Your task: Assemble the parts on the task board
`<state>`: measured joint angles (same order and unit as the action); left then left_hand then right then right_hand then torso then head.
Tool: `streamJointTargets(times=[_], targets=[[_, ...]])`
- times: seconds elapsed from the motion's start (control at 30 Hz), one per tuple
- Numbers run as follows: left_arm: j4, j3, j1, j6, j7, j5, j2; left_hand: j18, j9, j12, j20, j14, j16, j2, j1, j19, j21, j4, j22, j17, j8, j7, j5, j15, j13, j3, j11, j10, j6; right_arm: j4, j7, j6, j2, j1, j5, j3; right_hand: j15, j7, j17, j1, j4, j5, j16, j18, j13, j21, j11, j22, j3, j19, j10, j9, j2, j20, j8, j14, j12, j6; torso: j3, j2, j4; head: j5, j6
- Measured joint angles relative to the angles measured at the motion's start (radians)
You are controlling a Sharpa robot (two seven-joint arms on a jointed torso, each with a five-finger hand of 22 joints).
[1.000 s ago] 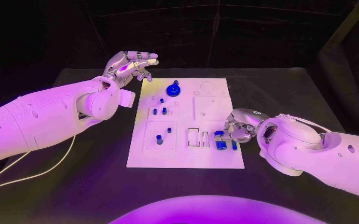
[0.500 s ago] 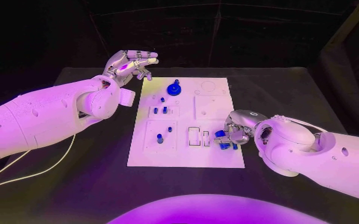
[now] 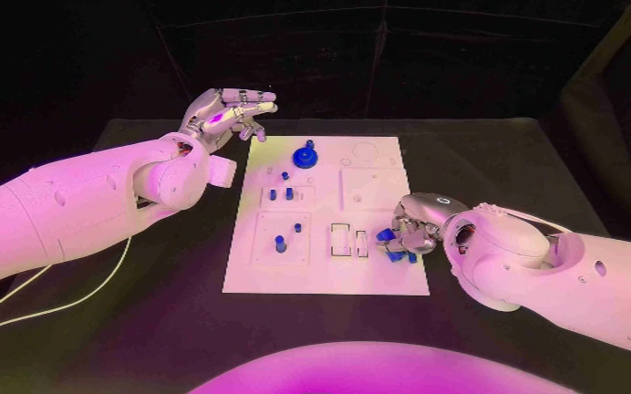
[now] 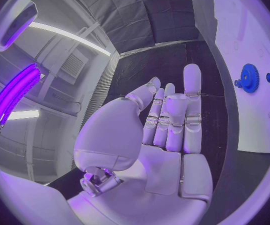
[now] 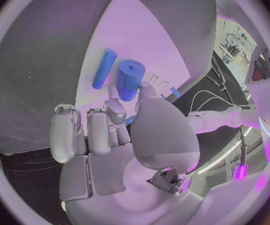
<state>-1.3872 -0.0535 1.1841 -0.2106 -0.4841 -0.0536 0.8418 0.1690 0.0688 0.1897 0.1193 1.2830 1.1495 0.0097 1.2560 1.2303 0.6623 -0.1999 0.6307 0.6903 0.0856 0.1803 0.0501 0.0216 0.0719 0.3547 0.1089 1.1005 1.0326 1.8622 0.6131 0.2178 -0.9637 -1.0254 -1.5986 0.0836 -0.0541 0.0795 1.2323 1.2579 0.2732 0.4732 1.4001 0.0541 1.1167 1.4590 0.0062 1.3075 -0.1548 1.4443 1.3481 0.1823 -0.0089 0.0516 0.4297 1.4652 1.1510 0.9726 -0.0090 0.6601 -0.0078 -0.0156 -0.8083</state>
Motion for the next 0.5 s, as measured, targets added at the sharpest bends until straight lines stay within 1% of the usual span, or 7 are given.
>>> streamJointTargets(times=[0.07,0.13,0.27,0.33,0.4,0.43,0.5], targets=[[0.000,0.000,0.000,0.000,0.000,0.000,0.000,0.000,0.000,0.000,0.000,0.000,0.000,0.000,0.000,0.000,0.000,0.000,0.000,0.000,0.000,0.000,0.000,0.000,0.000,0.000,0.000,0.000,0.000,0.005,-0.002,0.011,-0.004,0.002,0.000,0.002,0.000,-0.001,0.007,0.009,0.000,0.020,0.003,0.000,0.007,0.005,0.001,0.000,0.001,0.001,0.001,-0.001,0.008,0.001,0.000,0.000,0.003,0.003,0.0001,0.000,0.0000,0.000,0.001],[0.000,0.000,0.000,0.000,0.000,0.000,0.000,0.000,0.000,0.000,0.000,0.000,0.000,0.000,0.000,0.000,0.000,0.000,0.000,0.000,0.000,0.000,0.000,0.000,0.000,0.000,0.000,0.000,0.000,0.011,-0.003,0.025,-0.009,0.004,0.000,0.004,-0.002,0.001,0.016,0.014,0.003,0.028,0.009,0.000,0.015,0.009,0.001,0.000,0.003,0.010,0.001,-0.001,0.012,0.000,0.000,0.002,0.009,0.008,0.0004,0.000,0.0000,0.001,0.002],[-0.001,0.000,0.000,0.000,0.000,0.000,0.001,0.000,0.000,0.000,0.000,0.000,0.000,0.000,0.000,0.000,0.000,0.000,0.000,0.000,0.000,0.000,0.000,0.000,0.000,0.000,0.000,0.000,0.000,0.032,-0.009,0.069,-0.018,0.007,0.008,0.006,-0.003,-0.004,0.023,0.015,0.008,0.028,0.010,0.000,0.021,0.012,-0.003,0.000,0.000,0.011,0.012,-0.001,0.013,0.000,0.005,0.004,0.010,0.013,0.0000,0.000,0.0000,0.003,0.006],[-0.002,0.000,0.000,0.000,0.000,0.000,0.001,0.000,0.000,0.000,0.000,0.000,0.000,0.000,0.000,0.000,0.000,0.000,0.000,0.000,0.000,0.000,0.000,0.000,0.000,0.000,0.000,0.000,0.000,0.044,-0.014,0.100,-0.022,0.007,0.016,0.006,-0.004,-0.004,0.029,0.015,0.010,0.022,0.014,0.000,0.026,0.016,-0.006,0.000,-0.002,0.014,0.015,-0.001,0.013,-0.004,0.006,0.003,0.012,0.014,-0.0002,0.000,0.0002,0.003,0.008],[-0.002,0.000,0.000,0.000,0.000,0.000,0.001,0.000,0.000,0.000,0.000,0.000,0.000,0.000,0.000,0.000,0.000,0.000,0.000,0.000,0.000,0.000,0.000,0.000,0.000,0.000,0.000,0.000,0.000,0.054,-0.019,0.127,-0.025,0.007,0.025,0.005,-0.007,-0.002,0.033,0.015,0.010,0.021,0.014,0.000,0.030,0.016,-0.003,0.000,-0.002,0.014,0.019,-0.001,0.013,-0.004,0.006,0.000,0.015,0.019,-0.0005,0.000,0.0009,0.005,0.010],[-0.003,0.000,0.000,0.000,0.000,0.000,0.001,0.000,0.000,0.000,0.000,0.000,0.000,0.000,0.000,0.000,0.000,0.000,0.000,0.000,0.000,0.000,0.000,0.000,0.000,0.000,0.000,0.000,0.000,0.060,-0.023,0.145,-0.026,0.006,0.033,0.005,-0.007,-0.002,0.033,0.015,0.010,0.021,0.014,0.000,0.030,0.016,-0.007,0.000,-0.002,0.014,0.023,-0.001,0.013,-0.004,0.007,0.000,0.015,0.019,-0.0006,0.000,0.0012,0.006,0.011],[-0.003,0.000,0.000,0.000,0.000,0.000,0.000,0.000,0.000,0.000,0.000,0.000,0.000,0.000,0.000,0.000,0.000,0.000,0.000,0.000,0.000,0.000,0.000,0.000,0.000,0.000,0.000,0.000,0.000,0.066,-0.030,0.170,-0.026,0.006,0.046,0.005,-0.007,-0.002,0.036,0.012,0.011,0.021,0.019,0.000,0.032,0.020,-0.008,0.000,-0.003,0.014,0.024,-0.001,0.016,-0.004,0.007,0.000,0.015,0.020,-0.0010,0.000,0.0020,0.006,0.013]])
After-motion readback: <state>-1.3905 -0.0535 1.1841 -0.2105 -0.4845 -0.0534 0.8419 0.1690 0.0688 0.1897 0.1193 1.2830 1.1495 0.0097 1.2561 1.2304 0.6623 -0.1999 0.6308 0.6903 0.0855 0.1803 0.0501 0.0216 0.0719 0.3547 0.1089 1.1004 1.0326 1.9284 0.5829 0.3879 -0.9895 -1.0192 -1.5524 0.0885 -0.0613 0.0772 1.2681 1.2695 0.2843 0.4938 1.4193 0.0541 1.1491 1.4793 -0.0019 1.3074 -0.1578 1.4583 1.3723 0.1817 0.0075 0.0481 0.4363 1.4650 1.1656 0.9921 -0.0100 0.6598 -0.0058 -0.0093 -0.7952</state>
